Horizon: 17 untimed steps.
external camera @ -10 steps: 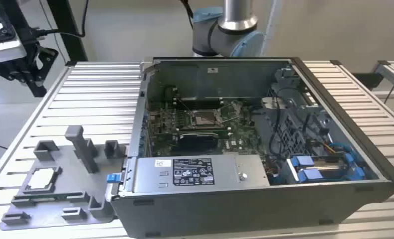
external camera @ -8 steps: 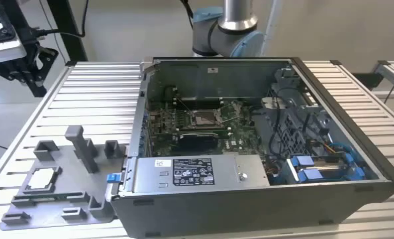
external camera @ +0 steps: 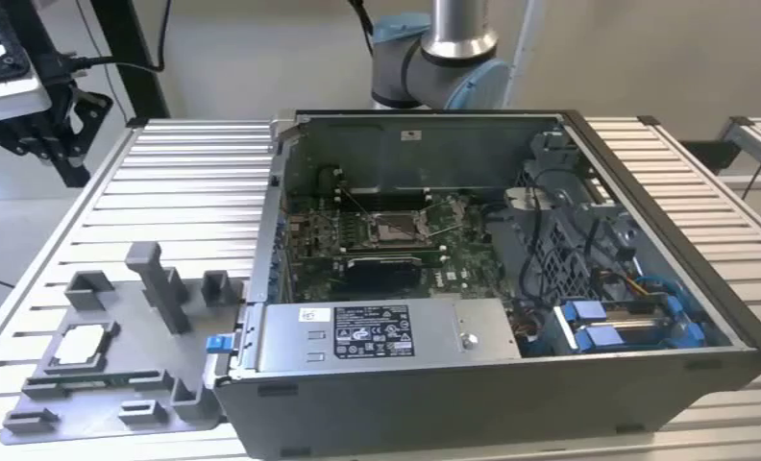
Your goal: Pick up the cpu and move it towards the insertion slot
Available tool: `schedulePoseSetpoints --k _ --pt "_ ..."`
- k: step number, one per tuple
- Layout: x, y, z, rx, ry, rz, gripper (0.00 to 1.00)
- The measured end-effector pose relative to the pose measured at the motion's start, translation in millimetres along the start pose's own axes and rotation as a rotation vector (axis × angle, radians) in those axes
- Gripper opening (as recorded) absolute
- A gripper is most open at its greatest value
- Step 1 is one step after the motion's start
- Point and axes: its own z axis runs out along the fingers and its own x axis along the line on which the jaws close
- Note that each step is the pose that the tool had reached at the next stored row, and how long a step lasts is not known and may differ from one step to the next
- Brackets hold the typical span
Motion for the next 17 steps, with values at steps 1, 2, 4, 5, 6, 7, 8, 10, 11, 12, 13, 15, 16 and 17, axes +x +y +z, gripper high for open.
schedulePoseSetpoints --k 1,2,4,5,6,7,8,10,11,12,13,15,16,17 --pt "0.0 0.0 0.0 0.0 0.0 0.0 0.0" --pt "0.0 0.0 0.0 0.0 0.0 0.0 0.0" --pt "0.9 -0.4 -0.1 0.0001 0.0002 0.0 0.0" --pt "1.9 -0.8 0.0 0.0001 0.0 0.0 0.0" --pt "3.2 -1.4 0.0 0.0 0.0 0.0 0.0" --pt "4.9 -2.4 0.1 0.0 0.0 0.0 0.0" --pt "6.6 -3.5 0.0 0.0 0.0 0.0 0.0" --pt "10.4 -6.6 0.1 0.0 -0.0001 0.0 0.0" --pt "12.3 -8.5 0.1 0.0 0.0 0.0 0.0" --pt "13.9 -10.5 0.0 0.0 0.0 0.0 0.0" --pt "15.7 -12.6 0.0 0.0 0.0 0.0 0.0" --pt "19.3 -15.9 0.0 0.0 0.0 0.0 0.0" --pt "21.0 -17.5 0.0 -0.0001 -0.0001 0.0 0.0" --pt "22.5 -19.3 0.0 0.0 0.0 0.0 0.0"
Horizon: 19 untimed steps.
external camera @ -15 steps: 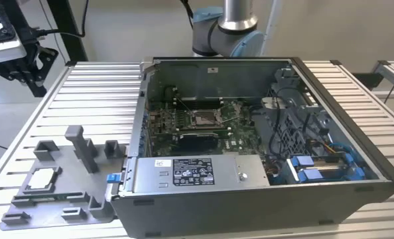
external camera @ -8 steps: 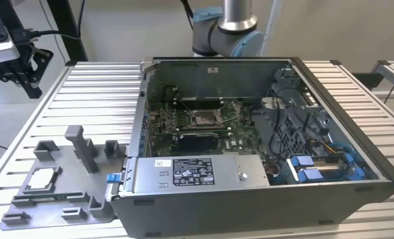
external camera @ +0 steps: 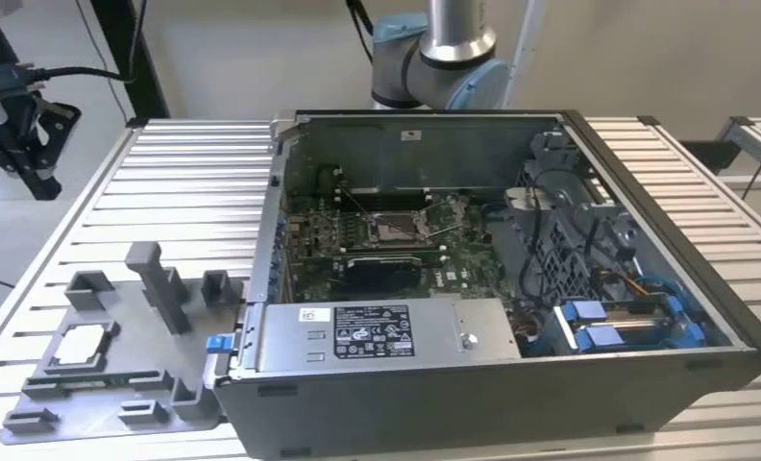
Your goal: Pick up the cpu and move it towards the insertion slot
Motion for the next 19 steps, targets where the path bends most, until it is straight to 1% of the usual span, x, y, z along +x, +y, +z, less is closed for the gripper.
schedulePoseSetpoints --k 5,12,15,19 --pt "5.2 -11.3 0.0 0.0 0.0 0.0 0.0" --pt "8.8 -23.7 0.3 0.0 0.0 0.0 0.0" --pt "10.8 -25.9 0.4 0.0001 0.0 0.0 0.0" --pt "11.1 -26.1 0.4 0.0 0.0 0.0 0.0"
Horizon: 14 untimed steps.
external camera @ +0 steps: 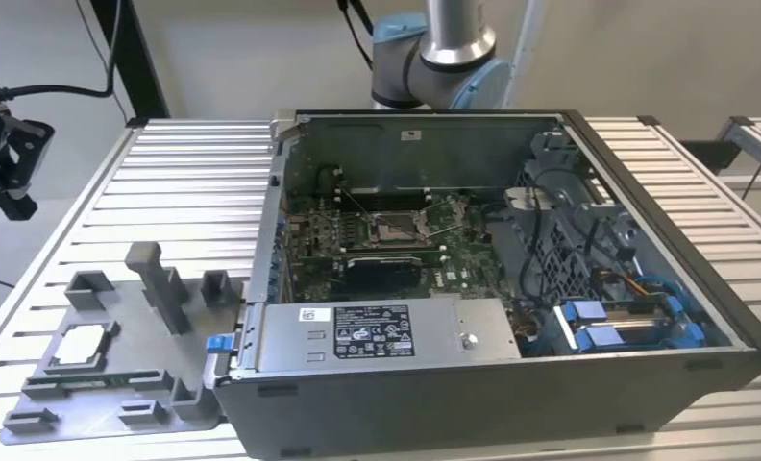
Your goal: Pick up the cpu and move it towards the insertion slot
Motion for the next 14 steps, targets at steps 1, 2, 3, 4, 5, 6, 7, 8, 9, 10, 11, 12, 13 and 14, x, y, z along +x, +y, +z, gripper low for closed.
schedulePoseSetpoints --k 1,2,3,4,5,6,7,8,9,10,11,12,13,14 --pt "0.1 0.0 0.0 0.0 0.0 0.0 0.0" --pt "0.1 0.0 0.0 0.0 0.0 0.0 0.0" --pt "0.1 0.0 0.0 0.0 0.0 0.0 0.0" --pt "0.1 0.0 0.0 0.0 0.0001 0.0 0.0" --pt "0.1 0.0 0.0 0.0001 0.0001 0.0 0.0" --pt "0.1 0.0 0.0 0.0001 0.0001 0.0 0.0" --pt "0.1 0.0 0.0 0.0 0.0001 0.0 0.0" --pt "0.1 0.0 0.0 0.0 0.0 0.0 1.0" --pt "0.1 0.0 0.0 0.0 0.0 0.0 1.0" --pt "0.2 0.0 0.0 0.0 0.0 0.0 1.0" --pt "0.2 0.0 0.0 0.0 0.0001 0.0 1.0" --pt "0.2 0.0 0.0 0.0 0.0 0.0 1.0" --pt "0.2 0.0 0.0 0.0 0.0001 0.0 1.0" --pt "0.2 0.0 0.0 0.0 0.0001 0.0 1.0"
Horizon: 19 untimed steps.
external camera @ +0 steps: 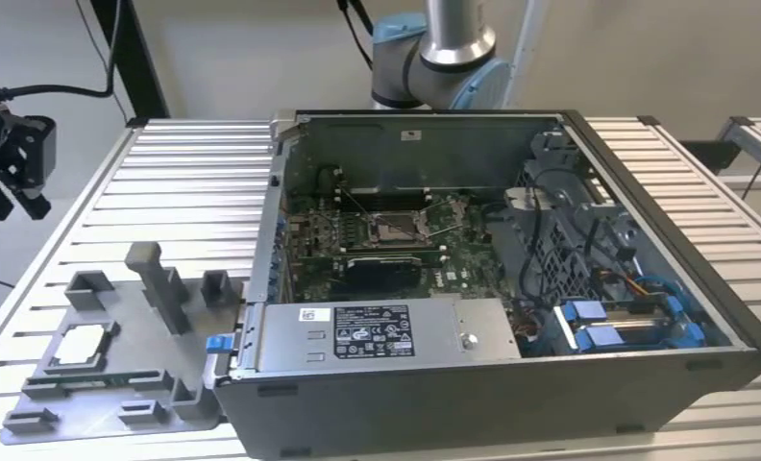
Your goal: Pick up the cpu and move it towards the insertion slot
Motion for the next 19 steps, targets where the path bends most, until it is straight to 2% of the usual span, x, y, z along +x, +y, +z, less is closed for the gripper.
schedulePoseSetpoints --k 10,19 --pt "0.1 0.0 0.3 0.0 -0.0001 0.0 1.0" --pt "2.2 -0.7 15.8 0.0 0.0001 0.0 1.0"
